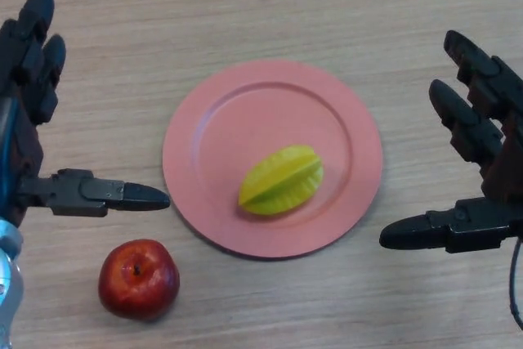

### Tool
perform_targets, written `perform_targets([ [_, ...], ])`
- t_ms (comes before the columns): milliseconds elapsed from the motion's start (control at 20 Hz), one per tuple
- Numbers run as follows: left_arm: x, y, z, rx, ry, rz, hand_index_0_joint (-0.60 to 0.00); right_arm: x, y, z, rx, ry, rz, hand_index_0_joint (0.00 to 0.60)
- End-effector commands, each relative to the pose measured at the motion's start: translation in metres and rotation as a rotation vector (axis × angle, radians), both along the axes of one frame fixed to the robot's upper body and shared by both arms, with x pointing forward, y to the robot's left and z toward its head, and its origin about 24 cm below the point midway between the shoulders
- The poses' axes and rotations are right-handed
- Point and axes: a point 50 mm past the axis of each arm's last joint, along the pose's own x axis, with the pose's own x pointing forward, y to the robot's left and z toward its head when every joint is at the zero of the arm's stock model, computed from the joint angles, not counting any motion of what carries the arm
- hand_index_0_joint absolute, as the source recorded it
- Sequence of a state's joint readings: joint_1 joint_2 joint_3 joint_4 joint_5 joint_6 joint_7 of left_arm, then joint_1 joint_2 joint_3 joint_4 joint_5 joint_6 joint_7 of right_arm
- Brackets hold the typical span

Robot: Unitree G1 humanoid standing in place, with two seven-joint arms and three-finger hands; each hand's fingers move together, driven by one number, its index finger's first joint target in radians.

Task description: Pick up the yellow starfruit and place it on the plate

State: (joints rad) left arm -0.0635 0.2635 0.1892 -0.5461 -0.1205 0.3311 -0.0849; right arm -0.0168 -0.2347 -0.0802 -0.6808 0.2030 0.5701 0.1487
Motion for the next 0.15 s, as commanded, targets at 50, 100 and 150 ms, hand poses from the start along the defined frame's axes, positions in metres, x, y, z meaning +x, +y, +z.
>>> perform_targets([
  [50,-0.0098,0.0024,0.0266,0.090,-0.204,0.023,0.000,-0.0096,-0.0045,0.0355,-0.008,-0.269,0.003,0.000],
  [100,-0.0107,0.0031,0.0266,0.087,-0.211,0.026,0.000,-0.0098,-0.0044,0.0366,-0.014,-0.270,0.005,0.000],
  [150,-0.0105,0.0037,0.0274,0.082,-0.218,0.028,0.000,-0.0104,-0.0042,0.0376,-0.018,-0.275,0.015,0.000],
])
